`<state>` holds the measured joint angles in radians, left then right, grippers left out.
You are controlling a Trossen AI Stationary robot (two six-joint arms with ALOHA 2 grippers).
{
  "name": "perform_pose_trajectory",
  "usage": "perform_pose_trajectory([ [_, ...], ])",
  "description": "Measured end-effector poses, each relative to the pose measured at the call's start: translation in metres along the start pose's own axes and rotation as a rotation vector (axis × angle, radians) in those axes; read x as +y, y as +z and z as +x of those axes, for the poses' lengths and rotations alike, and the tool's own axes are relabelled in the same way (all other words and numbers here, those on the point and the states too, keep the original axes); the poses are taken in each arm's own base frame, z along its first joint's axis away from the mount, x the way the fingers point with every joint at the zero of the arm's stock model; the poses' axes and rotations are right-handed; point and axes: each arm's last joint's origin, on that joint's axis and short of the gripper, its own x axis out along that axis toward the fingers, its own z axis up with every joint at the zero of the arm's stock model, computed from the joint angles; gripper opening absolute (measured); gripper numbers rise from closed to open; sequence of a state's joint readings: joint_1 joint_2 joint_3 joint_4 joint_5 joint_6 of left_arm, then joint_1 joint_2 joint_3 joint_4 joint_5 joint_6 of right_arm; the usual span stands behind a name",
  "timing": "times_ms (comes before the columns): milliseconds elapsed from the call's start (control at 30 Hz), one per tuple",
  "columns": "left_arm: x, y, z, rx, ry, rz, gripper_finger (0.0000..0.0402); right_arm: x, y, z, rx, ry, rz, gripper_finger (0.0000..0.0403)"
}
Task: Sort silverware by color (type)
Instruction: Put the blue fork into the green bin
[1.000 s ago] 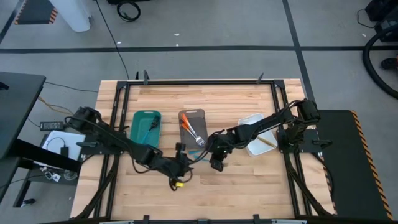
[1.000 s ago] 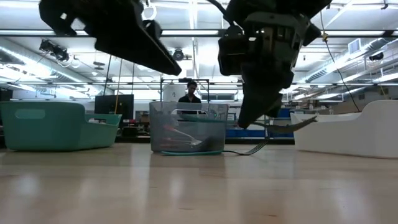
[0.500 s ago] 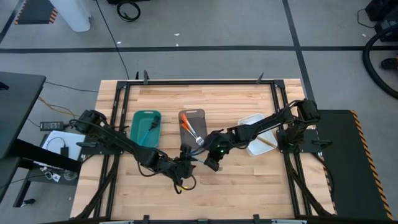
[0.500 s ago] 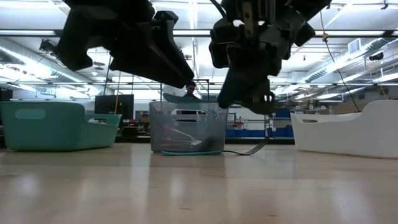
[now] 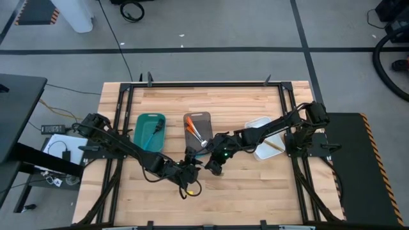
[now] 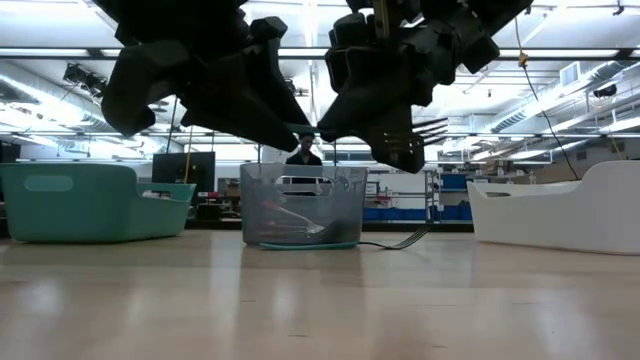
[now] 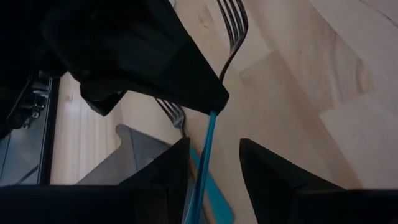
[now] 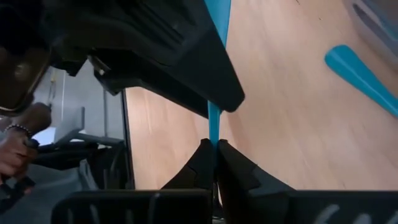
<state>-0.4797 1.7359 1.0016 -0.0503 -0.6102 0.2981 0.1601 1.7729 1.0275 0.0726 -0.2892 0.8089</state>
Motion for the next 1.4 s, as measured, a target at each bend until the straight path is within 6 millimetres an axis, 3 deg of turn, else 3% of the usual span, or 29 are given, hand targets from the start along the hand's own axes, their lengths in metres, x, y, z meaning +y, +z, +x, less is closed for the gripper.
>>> perform_pose_trajectory([
  [400,0.0004,-0.0001,0.0001,0.002,0.005,0.002,0.0119,0.001,0.0014,-0.0001,-0.014,0.011,-0.004,0.0013],
  [1067,0.0016,-0.0006,0.0011,0.004,0.004,-0.002,0.001,0.0043,0.0021,0.0,-0.007,0.057,-0.042,0.0013],
  [1233,0.0018,-0.001,0.0013,0.006,0.003,-0.028,0.0008,0.004,0.0023,-0.0001,-0.011,0.053,-0.065,0.0019],
  [1400,0.0015,-0.0032,0.0013,0.026,0.0,-0.087,0.0007,0.0039,0.0024,0.0,-0.016,0.048,-0.096,0.005],
])
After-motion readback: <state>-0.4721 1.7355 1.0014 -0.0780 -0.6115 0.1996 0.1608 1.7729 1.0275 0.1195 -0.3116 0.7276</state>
